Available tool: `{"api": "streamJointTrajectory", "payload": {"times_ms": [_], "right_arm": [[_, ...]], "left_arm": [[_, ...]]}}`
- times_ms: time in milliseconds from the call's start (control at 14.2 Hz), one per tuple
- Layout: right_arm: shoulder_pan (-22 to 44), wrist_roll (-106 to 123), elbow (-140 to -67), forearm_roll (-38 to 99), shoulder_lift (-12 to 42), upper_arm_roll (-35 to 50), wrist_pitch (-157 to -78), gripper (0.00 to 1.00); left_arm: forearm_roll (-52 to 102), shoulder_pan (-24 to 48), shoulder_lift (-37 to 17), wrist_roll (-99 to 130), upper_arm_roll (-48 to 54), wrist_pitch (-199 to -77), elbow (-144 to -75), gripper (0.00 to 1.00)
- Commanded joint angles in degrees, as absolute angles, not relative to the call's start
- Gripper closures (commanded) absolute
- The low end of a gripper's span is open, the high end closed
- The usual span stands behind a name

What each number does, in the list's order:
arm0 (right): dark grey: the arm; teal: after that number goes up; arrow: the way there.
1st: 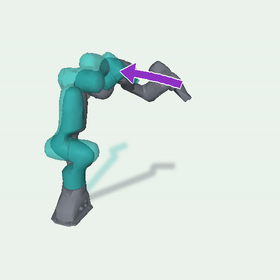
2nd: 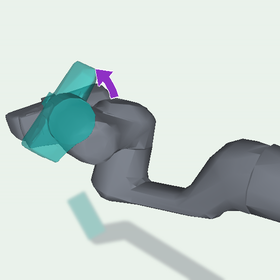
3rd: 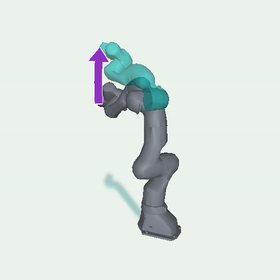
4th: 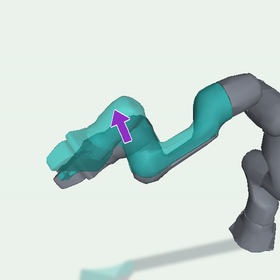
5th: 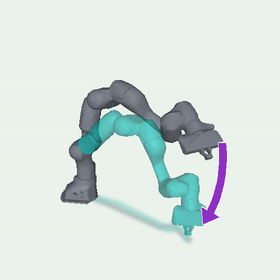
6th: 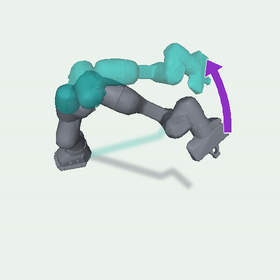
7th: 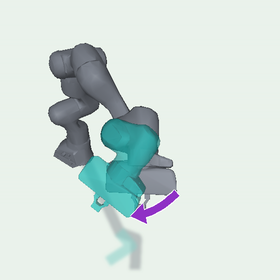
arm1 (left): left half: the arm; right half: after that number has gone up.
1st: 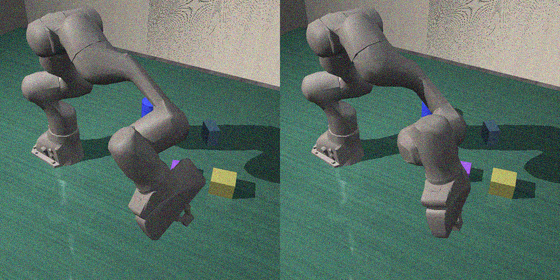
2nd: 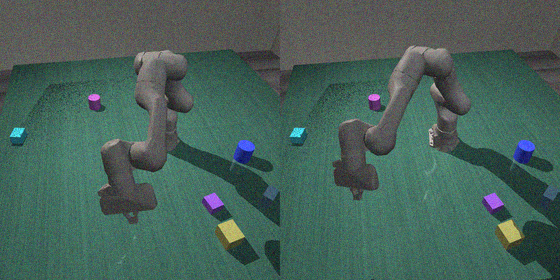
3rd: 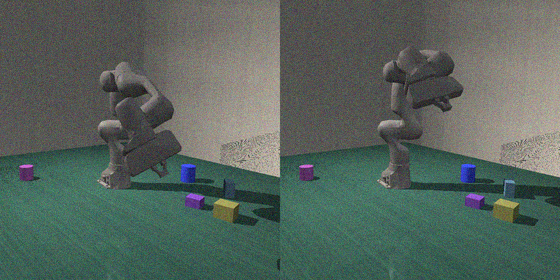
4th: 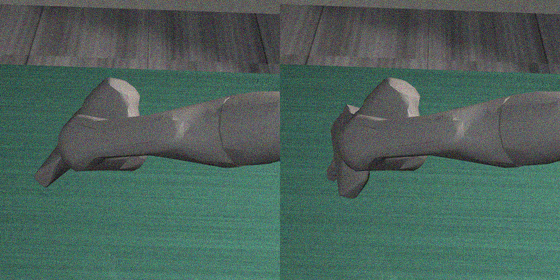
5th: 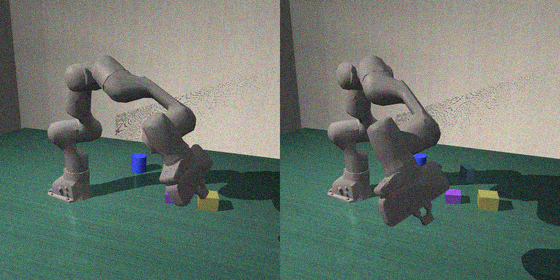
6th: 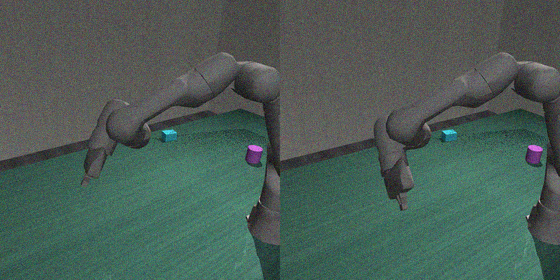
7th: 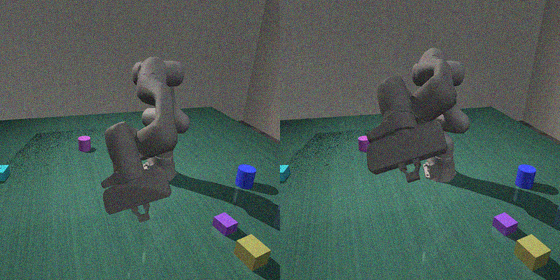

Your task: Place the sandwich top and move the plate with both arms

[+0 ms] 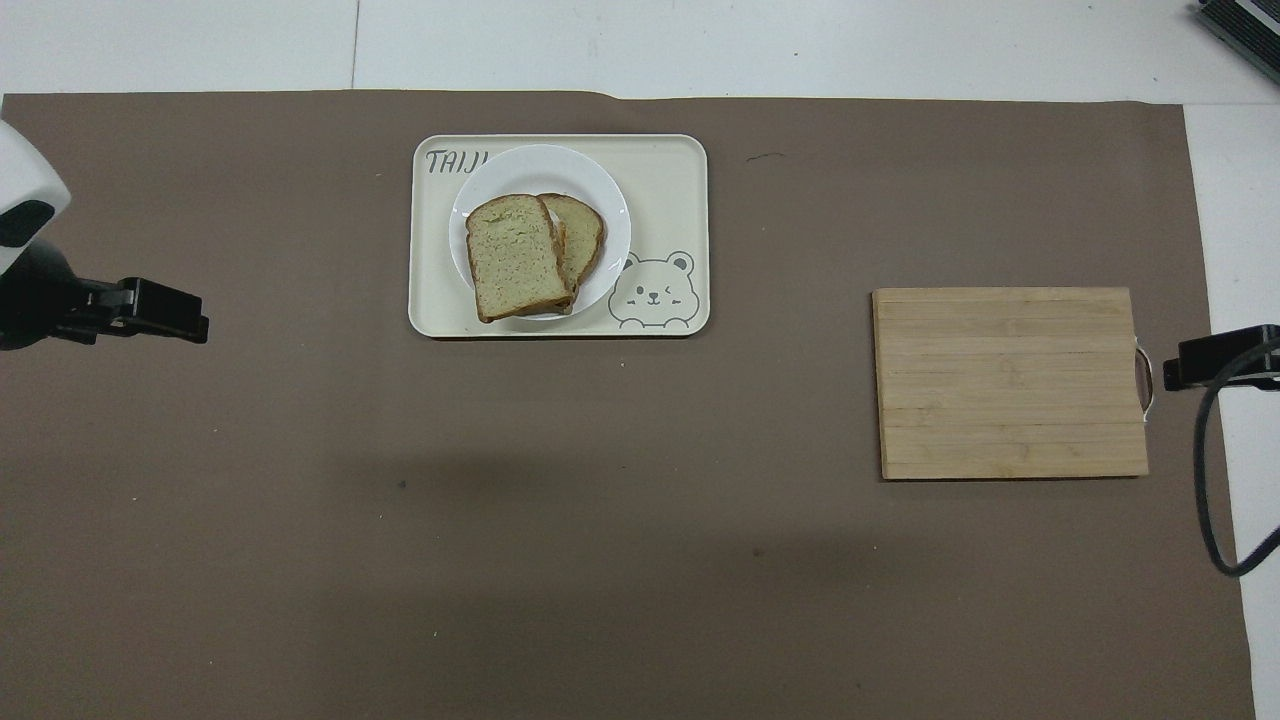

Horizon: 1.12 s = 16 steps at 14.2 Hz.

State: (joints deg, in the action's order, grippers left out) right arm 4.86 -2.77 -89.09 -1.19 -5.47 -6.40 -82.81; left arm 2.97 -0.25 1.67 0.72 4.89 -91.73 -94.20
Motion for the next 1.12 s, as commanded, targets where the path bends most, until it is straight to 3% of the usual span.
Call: {"api": "streamJointTrajectory", "payload": {"times_ms": [0, 1053], "right_arm": [[4.40, -1.14, -90.79, -2.11, -6.85, -5.89, -82.53, 0.00], [4.22, -1.23, -91.32, -1.67, -7.21, -5.98, -82.35, 0.00]], "left_arm": [[1.67, -0.26, 5.71, 0.53, 4.66, -89.30, -97.12, 0.00], [1.23, 0.00, 5.71, 0.00, 4.75, -88.59, -95.71, 0.00]]}}
